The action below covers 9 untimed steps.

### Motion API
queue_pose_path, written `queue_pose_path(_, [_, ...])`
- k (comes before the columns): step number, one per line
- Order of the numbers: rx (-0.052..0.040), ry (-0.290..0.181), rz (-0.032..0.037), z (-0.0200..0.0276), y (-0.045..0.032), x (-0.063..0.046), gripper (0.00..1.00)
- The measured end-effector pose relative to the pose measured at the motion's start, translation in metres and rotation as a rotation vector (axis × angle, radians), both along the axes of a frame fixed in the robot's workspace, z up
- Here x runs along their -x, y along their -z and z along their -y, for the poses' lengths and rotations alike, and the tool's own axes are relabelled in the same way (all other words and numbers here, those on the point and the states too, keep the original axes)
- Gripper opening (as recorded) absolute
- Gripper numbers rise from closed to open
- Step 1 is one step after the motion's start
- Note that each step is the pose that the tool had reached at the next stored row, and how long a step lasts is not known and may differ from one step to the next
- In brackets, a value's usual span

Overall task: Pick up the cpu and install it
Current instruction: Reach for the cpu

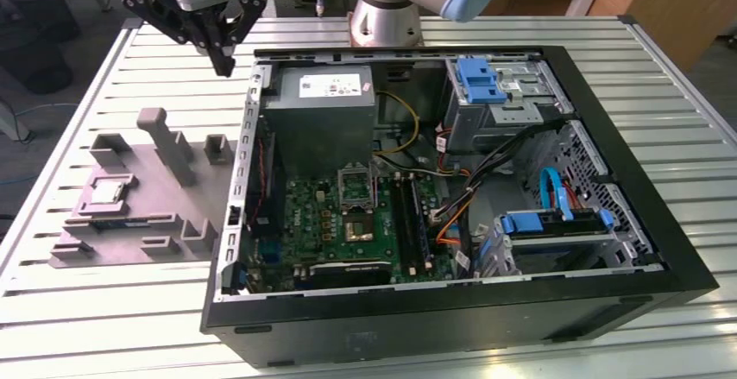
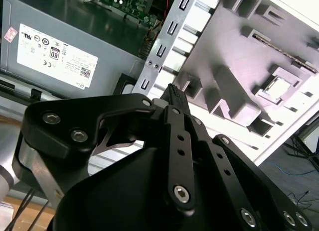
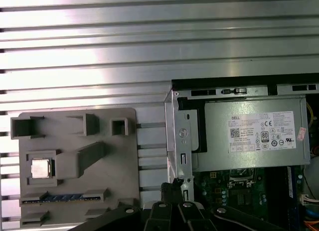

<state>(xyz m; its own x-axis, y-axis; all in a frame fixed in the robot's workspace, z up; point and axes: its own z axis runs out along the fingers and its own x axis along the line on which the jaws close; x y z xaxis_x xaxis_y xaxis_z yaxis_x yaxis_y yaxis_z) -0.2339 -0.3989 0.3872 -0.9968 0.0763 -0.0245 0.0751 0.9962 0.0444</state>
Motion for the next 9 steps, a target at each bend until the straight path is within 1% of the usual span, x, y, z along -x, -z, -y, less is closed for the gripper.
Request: queue_pose_path(9, [0.0000, 0.000, 0.0000, 0.0000, 0.0003, 0.0032, 0.11])
